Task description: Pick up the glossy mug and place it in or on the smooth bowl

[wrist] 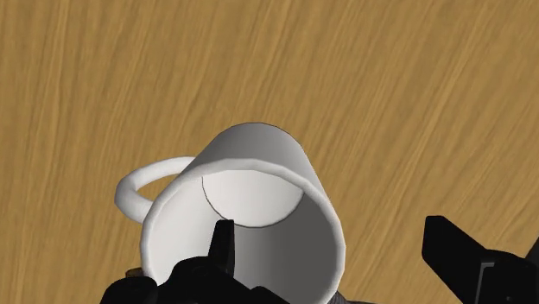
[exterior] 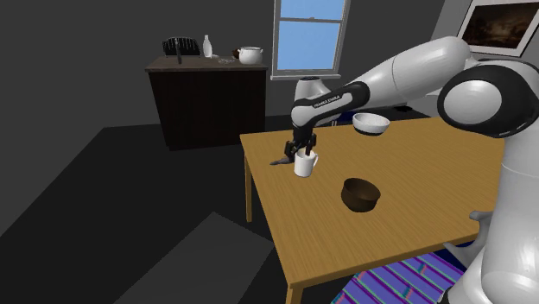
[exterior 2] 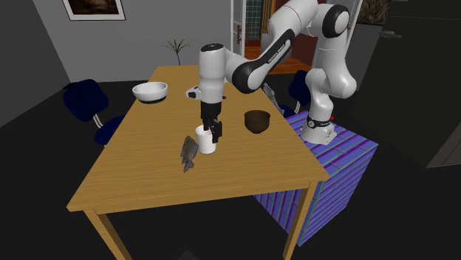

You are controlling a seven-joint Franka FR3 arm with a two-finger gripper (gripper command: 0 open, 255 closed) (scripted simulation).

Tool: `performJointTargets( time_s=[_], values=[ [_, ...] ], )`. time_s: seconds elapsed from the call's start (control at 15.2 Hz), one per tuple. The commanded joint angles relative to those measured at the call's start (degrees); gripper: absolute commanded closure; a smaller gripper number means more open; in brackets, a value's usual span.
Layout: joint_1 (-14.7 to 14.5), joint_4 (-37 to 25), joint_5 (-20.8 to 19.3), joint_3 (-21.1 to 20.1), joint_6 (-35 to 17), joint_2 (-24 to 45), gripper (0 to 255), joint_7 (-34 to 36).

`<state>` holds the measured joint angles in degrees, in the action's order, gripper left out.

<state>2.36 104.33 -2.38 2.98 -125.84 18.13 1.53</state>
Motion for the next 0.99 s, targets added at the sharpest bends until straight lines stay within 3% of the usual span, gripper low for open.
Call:
performJointTargets(
  time_s=[0.0, 0.59, 0.66, 0.92],
  values=[
    [0.02, 0.51, 0.01, -0.01, -1.27, 0.73, 0, 0.04],
    [0.06, 0.85, 0.03, 0.00, -2.25, 1.37, 0, 0.03],
    [0.06, 0.85, 0.03, 0.00, -2.25, 1.37, 255, 0.03],
    [0.06, 0.85, 0.03, 0.00, -2.25, 1.37, 255, 0.03]
  ],
)
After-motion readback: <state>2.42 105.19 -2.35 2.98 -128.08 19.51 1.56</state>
